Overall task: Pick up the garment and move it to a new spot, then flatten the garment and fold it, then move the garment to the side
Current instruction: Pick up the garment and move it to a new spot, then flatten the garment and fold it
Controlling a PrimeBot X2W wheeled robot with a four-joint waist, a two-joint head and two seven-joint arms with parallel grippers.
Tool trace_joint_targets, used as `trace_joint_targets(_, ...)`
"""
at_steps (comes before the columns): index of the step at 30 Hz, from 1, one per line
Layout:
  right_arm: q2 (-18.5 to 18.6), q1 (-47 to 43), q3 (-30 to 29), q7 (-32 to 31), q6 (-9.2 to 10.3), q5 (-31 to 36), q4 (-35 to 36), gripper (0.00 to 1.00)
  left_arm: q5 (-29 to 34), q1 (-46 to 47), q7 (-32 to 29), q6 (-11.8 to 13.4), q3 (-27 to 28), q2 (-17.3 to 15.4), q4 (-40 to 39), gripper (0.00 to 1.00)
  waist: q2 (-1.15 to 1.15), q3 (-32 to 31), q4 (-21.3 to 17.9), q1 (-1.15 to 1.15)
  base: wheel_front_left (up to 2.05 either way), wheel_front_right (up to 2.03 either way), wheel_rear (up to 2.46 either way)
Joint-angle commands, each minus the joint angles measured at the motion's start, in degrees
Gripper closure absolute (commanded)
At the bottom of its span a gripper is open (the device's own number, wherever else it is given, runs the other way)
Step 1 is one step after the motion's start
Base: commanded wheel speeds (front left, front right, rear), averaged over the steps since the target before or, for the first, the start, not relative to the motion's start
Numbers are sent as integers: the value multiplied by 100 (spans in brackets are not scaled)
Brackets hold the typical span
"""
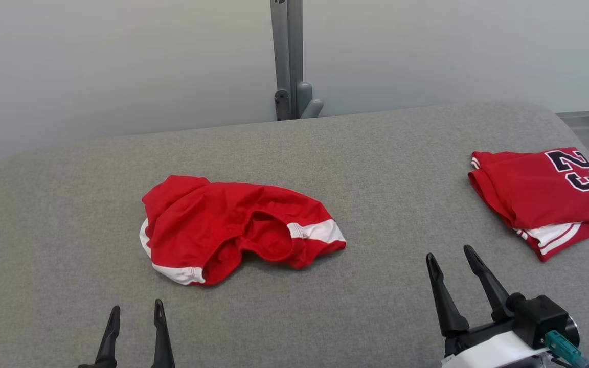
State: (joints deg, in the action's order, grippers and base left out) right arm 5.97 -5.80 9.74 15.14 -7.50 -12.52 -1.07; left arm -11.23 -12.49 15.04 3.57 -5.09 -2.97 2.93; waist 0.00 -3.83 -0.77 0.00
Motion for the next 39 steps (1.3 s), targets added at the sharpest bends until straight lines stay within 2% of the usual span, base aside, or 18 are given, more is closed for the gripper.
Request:
trace_joint_targets(1, -9, -73, -16, 2, 3, 37, -14, 0, -15, -70, 10, 54, 3, 7, -28, 0, 0, -10, 14, 0, 0, 0, 0)
trace_joint_targets(24, -60, -36, -17, 3, 3, -41, -110, 0, -160, -94, 11, 156, -98, 7, -89, 0, 0, -29, 64, 0, 0, 0, 0)
trace_joint_targets(34, -28, 1, 13, 3, 3, -111, -169, 0, -87, -91, 11, 189, -189, 7, -68, 0, 0, -13, -18, 0, 0, 0, 0)
trace_joint_targets(39, -3, 47, 38, 2, 3, -118, -182, 0, -184, 95, 11, 123, -358, 7, -11, 0, 0, 31, -135, 0, 0, 0, 0)
